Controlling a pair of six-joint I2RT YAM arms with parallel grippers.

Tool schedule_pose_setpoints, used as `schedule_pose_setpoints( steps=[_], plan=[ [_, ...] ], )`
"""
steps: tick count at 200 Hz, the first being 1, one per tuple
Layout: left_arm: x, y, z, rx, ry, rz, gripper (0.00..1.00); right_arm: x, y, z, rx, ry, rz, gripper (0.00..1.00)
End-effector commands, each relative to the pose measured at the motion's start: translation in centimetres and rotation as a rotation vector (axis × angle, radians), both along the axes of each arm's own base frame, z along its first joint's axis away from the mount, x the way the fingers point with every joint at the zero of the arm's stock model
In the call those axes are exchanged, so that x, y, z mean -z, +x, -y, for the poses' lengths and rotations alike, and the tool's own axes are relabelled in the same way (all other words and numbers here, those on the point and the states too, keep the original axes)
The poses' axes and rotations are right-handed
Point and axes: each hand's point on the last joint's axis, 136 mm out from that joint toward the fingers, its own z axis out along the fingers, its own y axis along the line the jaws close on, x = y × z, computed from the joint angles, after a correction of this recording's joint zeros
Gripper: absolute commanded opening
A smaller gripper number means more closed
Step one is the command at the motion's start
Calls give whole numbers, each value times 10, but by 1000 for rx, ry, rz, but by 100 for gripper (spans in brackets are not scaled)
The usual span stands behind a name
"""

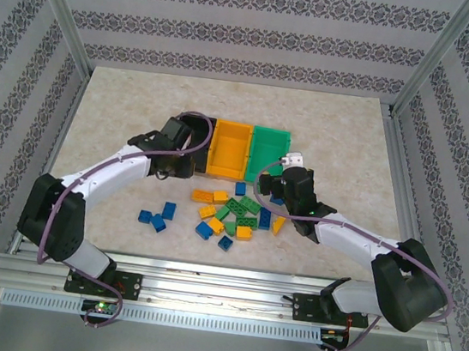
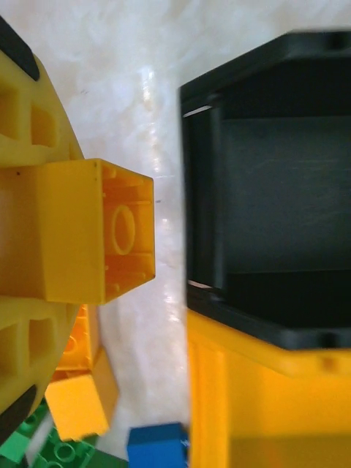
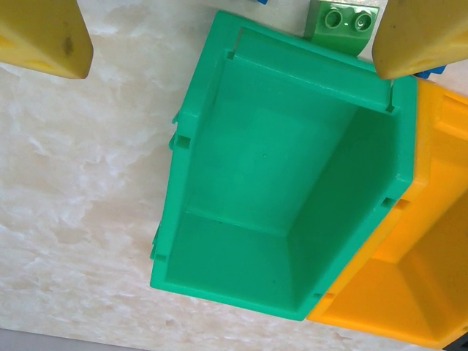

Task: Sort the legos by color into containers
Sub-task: Place the lego in the container.

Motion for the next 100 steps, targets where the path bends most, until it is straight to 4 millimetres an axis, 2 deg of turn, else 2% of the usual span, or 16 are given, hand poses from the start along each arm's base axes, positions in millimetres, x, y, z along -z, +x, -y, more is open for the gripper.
schedule_pose_setpoints(
  steps=[1, 22, 48, 63, 100],
  plan=[
    [-13, 27, -13, -22, 41, 55, 26, -4, 1, -3, 1, -12, 24, 98],
    [-15, 50, -6, -2, 36, 60, 30, -5, 1, -1, 6, -19, 27, 98],
    [-15, 66, -1, 9, 42, 42, 48, -5, 1, 0, 10, -24, 29, 98],
    [-17, 66, 5, 21, 13, 44, 59, -5, 1, 0, 9, -24, 30, 98],
    [-17, 46, 18, 77, -87, 45, 61, -5, 1, -1, 8, -19, 29, 98]
  ],
)
